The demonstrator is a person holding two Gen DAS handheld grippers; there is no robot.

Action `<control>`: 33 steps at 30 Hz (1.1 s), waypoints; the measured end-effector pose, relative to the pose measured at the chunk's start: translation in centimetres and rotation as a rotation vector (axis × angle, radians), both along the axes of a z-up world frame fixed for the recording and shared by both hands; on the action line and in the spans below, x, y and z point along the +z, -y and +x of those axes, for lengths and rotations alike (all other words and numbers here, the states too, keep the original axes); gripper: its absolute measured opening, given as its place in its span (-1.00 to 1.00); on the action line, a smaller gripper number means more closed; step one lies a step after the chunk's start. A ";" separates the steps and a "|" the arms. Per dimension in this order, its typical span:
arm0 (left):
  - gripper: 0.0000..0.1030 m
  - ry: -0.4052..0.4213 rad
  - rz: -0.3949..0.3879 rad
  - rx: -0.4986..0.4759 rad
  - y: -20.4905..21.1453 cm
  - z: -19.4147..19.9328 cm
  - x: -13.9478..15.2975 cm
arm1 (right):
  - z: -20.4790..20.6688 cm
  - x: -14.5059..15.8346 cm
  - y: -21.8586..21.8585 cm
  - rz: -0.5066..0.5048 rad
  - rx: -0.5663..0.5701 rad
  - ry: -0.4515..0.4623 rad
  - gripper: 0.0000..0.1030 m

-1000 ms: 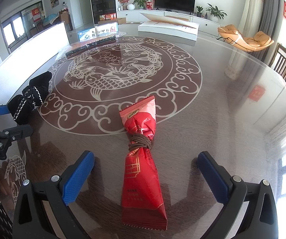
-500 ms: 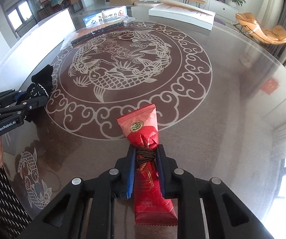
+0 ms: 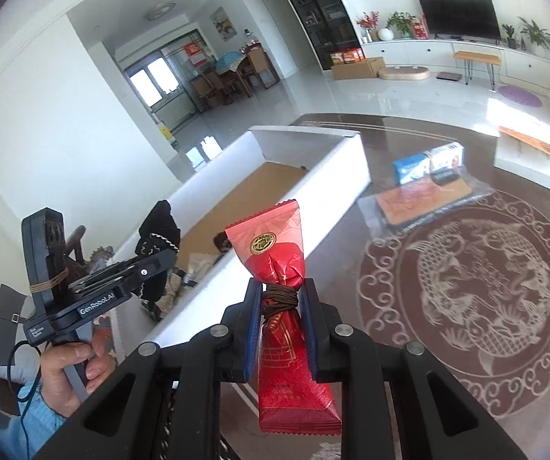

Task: Organize objects
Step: 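Carry the pouch and red package into the white bin and open both grippers, then return both tools to the table toward the blue box and phone case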

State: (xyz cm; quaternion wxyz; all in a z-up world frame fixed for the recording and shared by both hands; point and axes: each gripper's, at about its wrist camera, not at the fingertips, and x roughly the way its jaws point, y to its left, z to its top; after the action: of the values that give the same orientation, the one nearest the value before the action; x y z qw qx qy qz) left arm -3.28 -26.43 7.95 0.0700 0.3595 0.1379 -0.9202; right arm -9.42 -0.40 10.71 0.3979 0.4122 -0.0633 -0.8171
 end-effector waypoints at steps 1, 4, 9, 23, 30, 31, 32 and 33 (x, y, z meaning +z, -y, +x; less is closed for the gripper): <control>-0.38 0.020 -0.005 0.042 2.1 0.0 -0.2 | 0.0 0.6 3.0 -0.034 0.039 0.004 -0.60; -0.36 0.120 -0.007 0.111 6.9 -0.1 -2.0 | 0.4 1.2 10.8 -0.079 0.129 0.006 -0.60; 0.59 0.279 -0.068 0.216 9.3 -0.3 -6.2 | 0.3 -2.5 19.5 -0.007 0.177 0.090 0.27; 0.62 -0.002 -0.001 -0.071 -4.8 4.1 -2.2 | 1.7 -11.5 -7.0 0.364 -0.277 -0.152 0.97; 0.80 0.043 -0.049 -0.307 -17.1 2.2 -3.7 | 0.7 -14.4 -18.2 0.377 -0.475 -0.010 0.97; 0.80 0.062 -0.063 -0.305 -17.8 2.0 -4.3 | -0.1 -14.3 -18.3 0.366 -0.480 0.007 0.97; 0.80 0.072 -0.061 -0.306 -18.2 2.0 -4.7 | -0.9 -14.1 -17.7 0.354 -0.478 0.029 0.97; 0.80 0.074 -0.053 -0.308 -18.2 2.1 -4.9 | -2.1 -14.0 -17.1 0.337 -0.472 0.053 0.97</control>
State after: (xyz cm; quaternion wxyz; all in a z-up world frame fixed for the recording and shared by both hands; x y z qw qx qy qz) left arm -1.20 -8.22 3.04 -0.0575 0.4081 0.0543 -0.9095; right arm -11.49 16.74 -3.29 0.1210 0.4675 -0.0313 -0.8751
